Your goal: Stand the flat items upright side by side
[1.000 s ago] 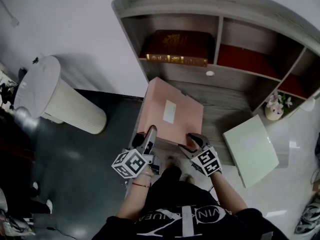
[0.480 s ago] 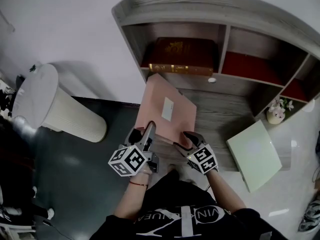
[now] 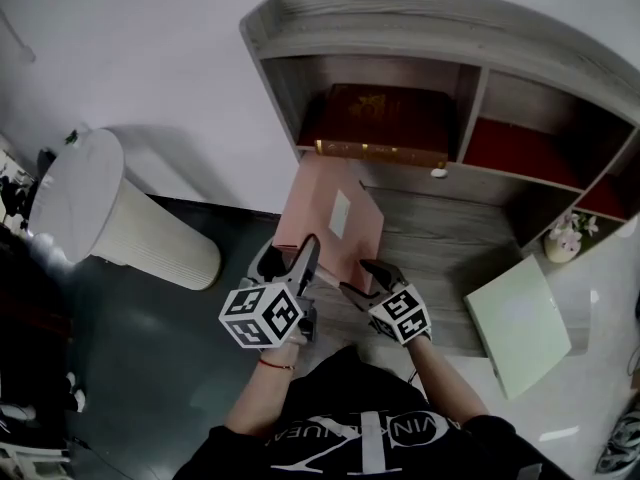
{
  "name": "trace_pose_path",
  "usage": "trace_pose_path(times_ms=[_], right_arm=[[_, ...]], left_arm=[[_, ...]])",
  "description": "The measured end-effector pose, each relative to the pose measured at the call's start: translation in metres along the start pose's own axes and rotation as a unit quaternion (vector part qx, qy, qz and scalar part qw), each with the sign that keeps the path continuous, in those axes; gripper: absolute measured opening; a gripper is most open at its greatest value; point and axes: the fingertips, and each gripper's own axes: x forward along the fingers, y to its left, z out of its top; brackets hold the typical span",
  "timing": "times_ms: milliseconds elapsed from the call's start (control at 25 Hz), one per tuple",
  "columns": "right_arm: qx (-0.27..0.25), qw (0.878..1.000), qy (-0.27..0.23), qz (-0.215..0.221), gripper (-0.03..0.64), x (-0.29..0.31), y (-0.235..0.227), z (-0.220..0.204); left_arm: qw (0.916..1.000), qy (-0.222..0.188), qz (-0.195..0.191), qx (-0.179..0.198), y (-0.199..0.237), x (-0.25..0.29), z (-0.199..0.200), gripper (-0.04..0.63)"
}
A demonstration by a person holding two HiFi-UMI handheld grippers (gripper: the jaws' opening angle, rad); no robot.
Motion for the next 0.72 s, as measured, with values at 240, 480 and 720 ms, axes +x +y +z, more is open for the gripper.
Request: trace_pose_path(times_ms=[240, 480, 720], right_arm=[[-0.003, 1.0, 0.002, 0.008, 0.278, 0.019, -0.003, 0.005], [-0.005, 1.0, 0.012, 0.014, 0.279, 0.035, -0.01, 0.009], [0.002, 1.0, 0.013, 0.026, 0.288, 0.053, -0.014, 0.012]], left_arm=[[0.9986, 0.008, 0.0, 0.053, -0.002, 0.01, 0.007, 0.287], [0.9953, 0.016, 0.001, 0.096, -0.004, 0.021, 0.011, 0.287], [0.9923, 0.017, 0.012, 0.122, 0.002, 0.029, 0.014, 0.288]])
